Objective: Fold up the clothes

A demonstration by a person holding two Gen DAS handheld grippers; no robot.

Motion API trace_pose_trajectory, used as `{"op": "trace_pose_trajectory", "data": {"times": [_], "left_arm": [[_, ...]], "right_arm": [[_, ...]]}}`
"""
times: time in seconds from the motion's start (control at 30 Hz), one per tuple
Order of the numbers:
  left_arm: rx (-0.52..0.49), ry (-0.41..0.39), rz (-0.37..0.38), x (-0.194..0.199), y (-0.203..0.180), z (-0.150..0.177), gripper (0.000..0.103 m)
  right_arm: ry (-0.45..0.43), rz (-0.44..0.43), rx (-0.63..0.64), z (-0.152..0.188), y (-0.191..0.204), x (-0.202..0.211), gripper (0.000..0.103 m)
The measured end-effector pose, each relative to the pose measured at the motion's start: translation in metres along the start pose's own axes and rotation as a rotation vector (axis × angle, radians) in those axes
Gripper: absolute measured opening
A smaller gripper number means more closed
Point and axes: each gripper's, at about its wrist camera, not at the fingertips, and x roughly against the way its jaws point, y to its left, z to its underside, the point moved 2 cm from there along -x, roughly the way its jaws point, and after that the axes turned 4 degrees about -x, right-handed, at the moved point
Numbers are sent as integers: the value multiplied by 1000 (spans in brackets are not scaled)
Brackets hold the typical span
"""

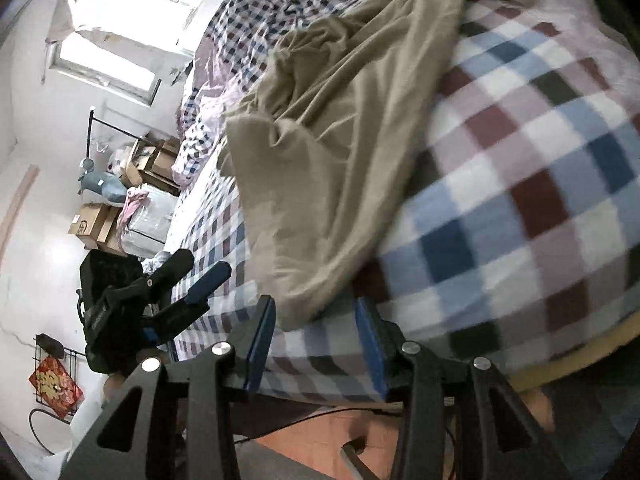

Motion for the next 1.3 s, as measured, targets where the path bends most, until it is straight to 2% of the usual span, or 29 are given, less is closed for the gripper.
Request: {"op": "trace_pose_trajectory", "data": {"times": [0.07, 0.1, 0.13, 0.17, 0.2, 0.37, 0.57, 0.7, 0.87, 0.97, 1.03, 1.1, 1.13, 1.2, 1.27, 1.3], "left_arm": [[6, -12, -16, -1, 6, -1, 60], [6, -17, -26, -3, 8, 0, 60], [6, -22, -35, -5, 10, 0, 60], [7, -31, -44, -5, 12, -1, 60], [7, -41, -53, -5, 15, -3, 60], [42, -102, -58, 6, 29, -14, 60], [80, -166, -56, 19, 43, -26, 60], [60, -161, -62, 17, 38, -27, 60], [31, -151, -70, 13, 31, -28, 60], [15, -146, -74, 10, 27, -29, 60], [3, -142, -78, 9, 24, -29, 60], [-8, -138, -81, 7, 21, -29, 60], [-13, -136, -83, 6, 20, -29, 60], [-14, -137, -83, 6, 19, -30, 60], [4, -144, -81, 7, 22, -33, 60], [12, -148, -79, 8, 24, -34, 60]], "right_arm": [[6, 7, 14, 0, 6, -11, 44], [3, 35, 41, -1, 10, -14, 39], [6, 69, 57, -2, 10, -14, 30], [10, 104, 73, -2, 11, -15, 6], [7, 121, 76, -3, 7, -11, 3], [-45, 250, 114, -16, -4, 33, 1], [-151, 431, 129, -49, -28, 119, 1], [-227, 555, 93, -70, -47, 171, 1], [-280, 764, 1, -79, -79, 191, 2], [-337, 884, -64, -76, -90, 195, 10], [-375, 933, -77, -73, -88, 199, 10], [-447, 898, -40, -70, -67, 194, 12], [-457, 873, 9, -71, -53, 187, 14], [-450, 810, 150, -71, -21, 163, 27], [-433, 766, 320, -69, 16, 130, 37], [-421, 743, 395, -68, 32, 112, 38]]}}
